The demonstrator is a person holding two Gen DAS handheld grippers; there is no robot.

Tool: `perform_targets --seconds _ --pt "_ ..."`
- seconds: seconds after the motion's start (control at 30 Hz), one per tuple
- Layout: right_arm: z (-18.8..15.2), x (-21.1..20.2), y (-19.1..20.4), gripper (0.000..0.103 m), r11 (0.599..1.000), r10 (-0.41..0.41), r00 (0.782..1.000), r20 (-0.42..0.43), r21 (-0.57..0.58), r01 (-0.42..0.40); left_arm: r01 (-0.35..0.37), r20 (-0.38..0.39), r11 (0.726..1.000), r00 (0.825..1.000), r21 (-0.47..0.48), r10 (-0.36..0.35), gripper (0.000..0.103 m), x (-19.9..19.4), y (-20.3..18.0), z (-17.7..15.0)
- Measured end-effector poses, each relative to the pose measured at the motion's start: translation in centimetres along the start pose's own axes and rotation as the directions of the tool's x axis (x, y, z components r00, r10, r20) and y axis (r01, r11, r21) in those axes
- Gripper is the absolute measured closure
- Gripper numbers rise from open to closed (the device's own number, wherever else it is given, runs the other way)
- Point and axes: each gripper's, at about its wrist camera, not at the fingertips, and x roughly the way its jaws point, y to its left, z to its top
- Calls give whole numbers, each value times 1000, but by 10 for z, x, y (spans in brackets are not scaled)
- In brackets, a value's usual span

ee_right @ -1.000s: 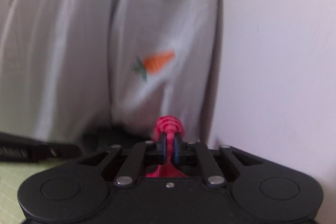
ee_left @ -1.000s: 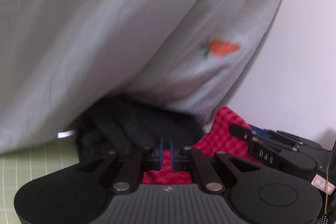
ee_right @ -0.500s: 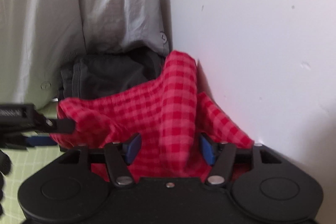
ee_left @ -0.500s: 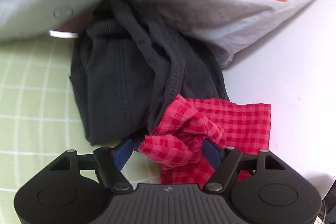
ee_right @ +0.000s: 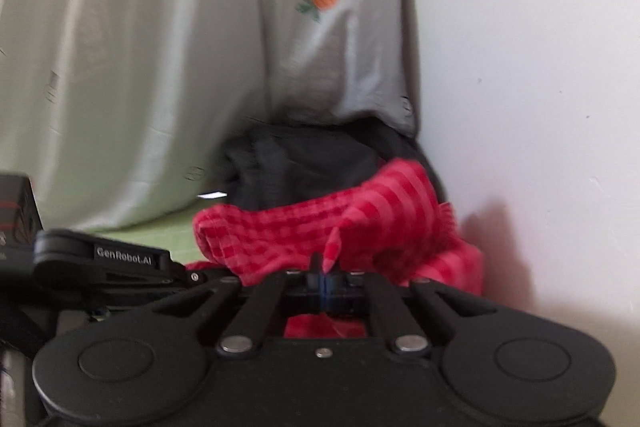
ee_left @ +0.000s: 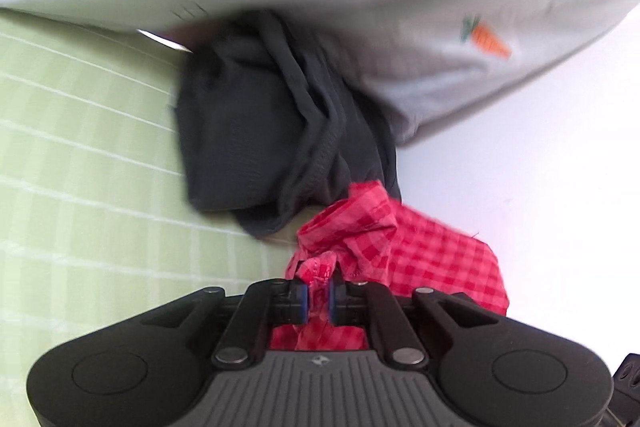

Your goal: Fold clothes

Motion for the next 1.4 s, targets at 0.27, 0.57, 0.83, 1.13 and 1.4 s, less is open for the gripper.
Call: perform_targets --seconds 0.27,0.57,0.83,1.13,1.4 --pt "21 -23 65 102 972 230 972 56 41 -232 -92 221 996 971 -14 93 94 -135 34 21" --pt "69 -46 167 102 933 359 896 261 -70 -354 -78 482 994 875 79 30 95 -275 44 73" --pt "-20 -91 220 102 908 404 904 139 -178 -378 -125 493 992 862 -26 122 94 -356 107 -11" --pt "-191 -92 215 80 965 248 915 -318 1 -262 -266 309 938 893 -224 327 90 -372 183 -81" --pt "-190 -83 210 50 987 143 962 -233 105 -121 -404 111 839 876 -365 470 79 -386 251 -142"
